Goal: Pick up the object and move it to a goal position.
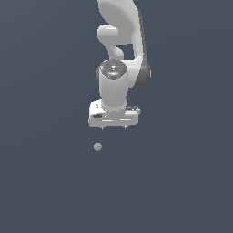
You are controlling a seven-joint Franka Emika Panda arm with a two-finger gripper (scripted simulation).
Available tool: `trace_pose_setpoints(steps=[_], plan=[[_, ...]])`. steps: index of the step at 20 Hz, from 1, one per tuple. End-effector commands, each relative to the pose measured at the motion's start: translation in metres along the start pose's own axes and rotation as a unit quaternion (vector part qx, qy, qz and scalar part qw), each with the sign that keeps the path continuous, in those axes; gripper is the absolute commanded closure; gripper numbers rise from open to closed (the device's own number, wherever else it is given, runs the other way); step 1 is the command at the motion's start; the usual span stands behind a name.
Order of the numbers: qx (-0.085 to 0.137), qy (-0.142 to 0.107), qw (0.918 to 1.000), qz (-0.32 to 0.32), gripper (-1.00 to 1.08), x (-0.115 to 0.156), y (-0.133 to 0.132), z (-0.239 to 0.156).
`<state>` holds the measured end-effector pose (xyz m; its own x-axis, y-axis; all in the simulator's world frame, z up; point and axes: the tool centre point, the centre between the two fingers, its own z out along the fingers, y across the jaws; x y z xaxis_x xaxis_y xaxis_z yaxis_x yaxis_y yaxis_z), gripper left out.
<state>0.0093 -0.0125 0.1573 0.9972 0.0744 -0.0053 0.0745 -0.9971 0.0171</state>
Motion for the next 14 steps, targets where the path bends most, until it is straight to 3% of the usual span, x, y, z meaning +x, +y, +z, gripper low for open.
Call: trace_pose_setpoints(steps=[1,14], plan=[[0.000,0.000,0.9999,-0.016,-0.92,0.004,0.008,0.008],[0.005,0.002,0.9918,-0.128,-0.92,0.022,0.063,0.063]])
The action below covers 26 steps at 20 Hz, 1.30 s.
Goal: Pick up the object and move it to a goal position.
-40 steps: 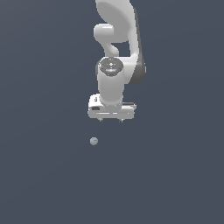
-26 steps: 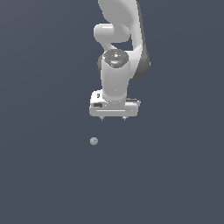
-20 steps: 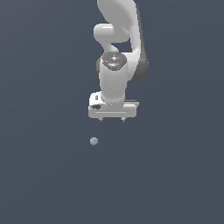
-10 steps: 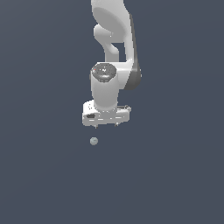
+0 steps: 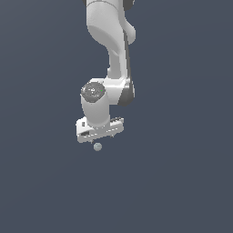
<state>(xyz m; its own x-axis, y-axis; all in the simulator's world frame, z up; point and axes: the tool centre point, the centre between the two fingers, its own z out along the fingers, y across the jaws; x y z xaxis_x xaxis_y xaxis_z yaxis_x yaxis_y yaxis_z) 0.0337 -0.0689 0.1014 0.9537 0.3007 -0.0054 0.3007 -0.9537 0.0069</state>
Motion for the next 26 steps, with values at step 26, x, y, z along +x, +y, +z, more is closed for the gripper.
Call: trace_pose_setpoints(steps=[26], plan=[[0.003,0.003,0.9983,-0.059,-0.92,-0.002,0.030,0.069]])
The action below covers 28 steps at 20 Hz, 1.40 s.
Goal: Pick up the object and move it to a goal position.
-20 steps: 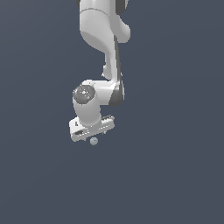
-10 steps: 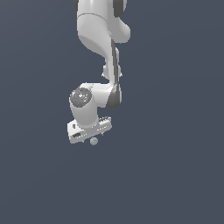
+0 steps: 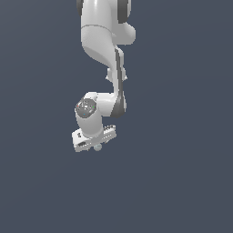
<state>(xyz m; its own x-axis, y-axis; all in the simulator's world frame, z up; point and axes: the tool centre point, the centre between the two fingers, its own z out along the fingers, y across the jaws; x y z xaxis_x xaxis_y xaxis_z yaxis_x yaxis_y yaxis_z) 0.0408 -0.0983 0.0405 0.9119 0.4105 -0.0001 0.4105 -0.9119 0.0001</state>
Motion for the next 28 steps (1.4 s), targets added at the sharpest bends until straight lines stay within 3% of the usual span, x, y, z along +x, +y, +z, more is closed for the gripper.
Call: trace_pose_setpoints(steps=[1,7,8,20,28], plan=[[0.000,0.000,1.0000,-0.001,-0.92,0.000,0.000,0.012],[0.000,0.000,1.0000,-0.001,-0.92,0.001,0.001,0.019],[0.000,0.000,1.0000,-0.001,1.08,0.001,0.001,0.019],[0.000,0.000,1.0000,-0.001,1.08,0.001,0.001,0.018],[0.000,0.000,1.0000,-0.001,1.08,0.013,-0.004,-0.016]])
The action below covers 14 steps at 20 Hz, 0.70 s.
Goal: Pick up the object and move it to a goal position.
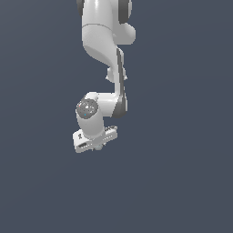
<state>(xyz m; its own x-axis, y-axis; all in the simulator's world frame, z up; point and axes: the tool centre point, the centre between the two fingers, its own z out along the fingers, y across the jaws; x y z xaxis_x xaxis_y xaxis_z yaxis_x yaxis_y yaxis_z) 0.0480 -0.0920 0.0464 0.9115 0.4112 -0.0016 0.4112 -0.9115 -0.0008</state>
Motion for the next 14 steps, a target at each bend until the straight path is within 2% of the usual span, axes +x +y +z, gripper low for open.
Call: trace_pose_setpoints(steps=[1,14], plan=[[0.000,0.001,1.0000,0.000,1.08,0.006,-0.002,-0.017],[0.000,0.001,1.0000,0.000,1.08,0.050,-0.016,-0.134]])
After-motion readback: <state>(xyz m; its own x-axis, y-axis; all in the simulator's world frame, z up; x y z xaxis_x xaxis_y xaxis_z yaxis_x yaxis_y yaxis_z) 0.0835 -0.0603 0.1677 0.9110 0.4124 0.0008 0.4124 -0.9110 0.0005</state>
